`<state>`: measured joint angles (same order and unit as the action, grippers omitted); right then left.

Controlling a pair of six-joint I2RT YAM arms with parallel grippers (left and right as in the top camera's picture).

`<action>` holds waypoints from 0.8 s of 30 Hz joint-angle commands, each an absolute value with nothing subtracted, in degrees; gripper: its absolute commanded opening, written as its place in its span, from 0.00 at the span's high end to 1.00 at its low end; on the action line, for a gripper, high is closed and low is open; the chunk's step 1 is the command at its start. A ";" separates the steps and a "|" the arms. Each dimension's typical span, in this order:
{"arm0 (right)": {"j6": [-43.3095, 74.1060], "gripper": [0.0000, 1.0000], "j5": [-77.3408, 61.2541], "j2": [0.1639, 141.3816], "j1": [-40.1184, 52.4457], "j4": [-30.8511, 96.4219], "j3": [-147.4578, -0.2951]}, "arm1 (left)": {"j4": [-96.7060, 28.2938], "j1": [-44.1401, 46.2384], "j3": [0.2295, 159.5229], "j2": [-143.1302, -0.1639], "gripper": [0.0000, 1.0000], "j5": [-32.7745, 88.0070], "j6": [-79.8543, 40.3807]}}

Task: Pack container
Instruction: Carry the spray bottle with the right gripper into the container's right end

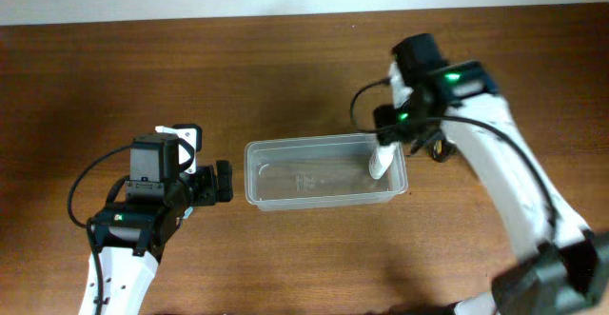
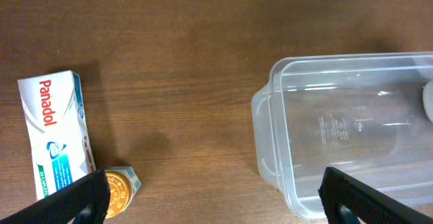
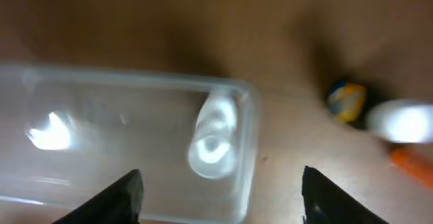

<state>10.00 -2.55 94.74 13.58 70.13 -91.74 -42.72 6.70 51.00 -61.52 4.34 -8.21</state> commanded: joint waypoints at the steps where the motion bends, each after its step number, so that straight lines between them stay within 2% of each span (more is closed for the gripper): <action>1: 9.76 0.30 -0.38 89.49 6.17 69.58 -95.29 | -42.74 6.87 52.34 -61.56 0.00 4.91 -8.08; 9: 9.69 0.27 -0.91 96.38 -6.57 71.59 -95.04 | -42.74 6.87 52.34 -61.56 0.01 4.93 -8.08; 24: 6.22 0.27 -2.24 113.93 -7.79 72.07 -95.04 | -42.76 6.87 52.34 -61.56 0.01 4.93 -8.08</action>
<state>7.68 -1.37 112.01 -7.75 71.96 -95.29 -42.74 6.70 51.00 -61.52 4.34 -8.21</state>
